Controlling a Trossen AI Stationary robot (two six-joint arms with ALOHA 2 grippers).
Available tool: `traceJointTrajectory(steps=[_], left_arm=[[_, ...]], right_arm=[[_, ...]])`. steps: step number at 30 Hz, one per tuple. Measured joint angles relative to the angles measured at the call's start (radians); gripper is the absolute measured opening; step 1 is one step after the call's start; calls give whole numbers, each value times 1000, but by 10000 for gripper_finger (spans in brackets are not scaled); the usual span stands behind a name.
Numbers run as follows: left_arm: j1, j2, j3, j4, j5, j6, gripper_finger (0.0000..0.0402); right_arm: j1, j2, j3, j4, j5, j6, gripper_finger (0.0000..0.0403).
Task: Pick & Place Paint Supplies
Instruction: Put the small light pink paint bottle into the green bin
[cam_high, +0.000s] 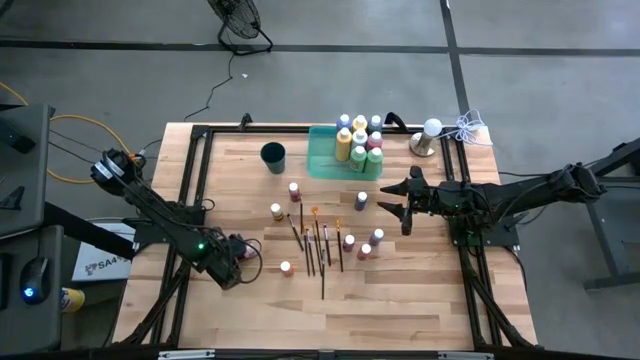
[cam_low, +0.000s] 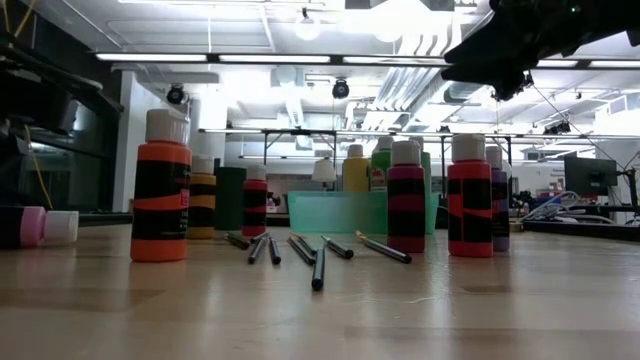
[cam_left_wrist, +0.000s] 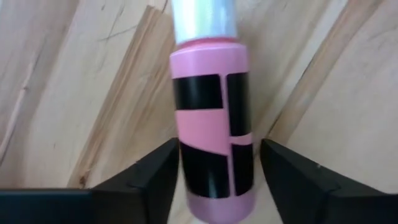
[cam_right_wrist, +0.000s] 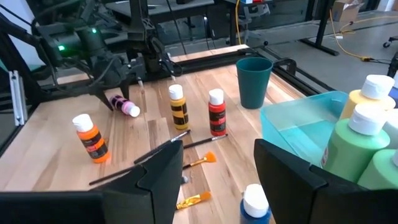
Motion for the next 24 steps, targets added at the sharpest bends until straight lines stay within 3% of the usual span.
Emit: traceJointTrajectory(steps=[8,16,24], left_arm=[[0,-1,1,4,4,49,105],[0,-5,39,-61,-42,104,110],[0,-48,125,-154,-151,191,110]], right_arm=[[0,0,0,2,0,0,191],[0,0,0,2,0,0,191],[0,0,0,2,-1,29,191]])
